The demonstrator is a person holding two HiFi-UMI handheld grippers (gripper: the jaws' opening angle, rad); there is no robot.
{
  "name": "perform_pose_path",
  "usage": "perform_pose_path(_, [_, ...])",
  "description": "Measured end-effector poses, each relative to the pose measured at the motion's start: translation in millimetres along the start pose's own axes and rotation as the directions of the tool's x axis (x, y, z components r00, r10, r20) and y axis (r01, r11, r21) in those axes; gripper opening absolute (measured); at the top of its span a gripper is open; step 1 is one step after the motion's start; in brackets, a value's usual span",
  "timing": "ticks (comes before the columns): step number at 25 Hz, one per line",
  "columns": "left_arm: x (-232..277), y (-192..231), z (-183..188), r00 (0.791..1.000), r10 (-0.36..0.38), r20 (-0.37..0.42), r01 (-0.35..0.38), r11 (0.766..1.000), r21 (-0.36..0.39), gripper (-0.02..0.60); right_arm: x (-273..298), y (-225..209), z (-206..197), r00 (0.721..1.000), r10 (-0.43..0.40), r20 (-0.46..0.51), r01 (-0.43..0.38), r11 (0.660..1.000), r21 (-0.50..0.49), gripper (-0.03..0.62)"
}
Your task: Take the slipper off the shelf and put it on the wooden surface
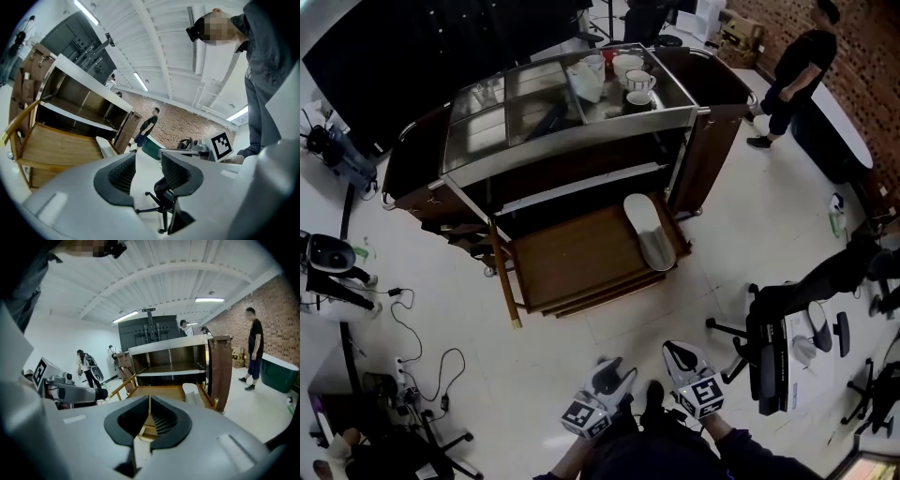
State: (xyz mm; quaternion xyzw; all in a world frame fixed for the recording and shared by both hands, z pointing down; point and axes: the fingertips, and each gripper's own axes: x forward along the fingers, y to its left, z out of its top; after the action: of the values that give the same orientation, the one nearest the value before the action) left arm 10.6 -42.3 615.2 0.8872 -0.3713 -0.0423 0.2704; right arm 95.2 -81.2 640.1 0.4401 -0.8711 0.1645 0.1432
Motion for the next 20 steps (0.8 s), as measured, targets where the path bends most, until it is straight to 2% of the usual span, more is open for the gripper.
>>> perform_pose_path(6, [-11.4,-49.2,-25.2,1.000,0.030,-0.005,-0.029,0.999,0.022,0.179,-52.5,7.9,-10.6,0.997,0.070,0.023,-0.070,0.998,0.009,0.012])
perform_pose_path(9, [-10.2,-75.4,-34.0,0.998,0.047,0.037,-0.048,0.998,0.031,0.178,-75.3,12.2,-10.7,0.992,0.114,0.056,-0.113,0.993,-0.020,0.006])
perform_pose_path(11, [-10.9,-89.0,-36.4,0.995,0.083,0.064,-0.085,0.996,0.034,0.173,-89.0,13.0,-13.6,0.990,0.122,0.075,-0.120,0.992,-0.030,0.003])
perform_pose_path(15, [-18.5,-115.5,-52.7,0.984,0.144,0.104,-0.142,0.990,-0.025,0.153,-120.7,15.2,-22.7,0.988,0.122,0.092,-0.122,0.993,0.002,0.000])
perform_pose_path(20, [-13.5,-150.6,-75.3,0.991,0.118,0.064,-0.119,0.993,0.017,0.141,-147.6,7.6,-20.3,0.985,0.132,0.112,-0.132,0.991,-0.007,0.000])
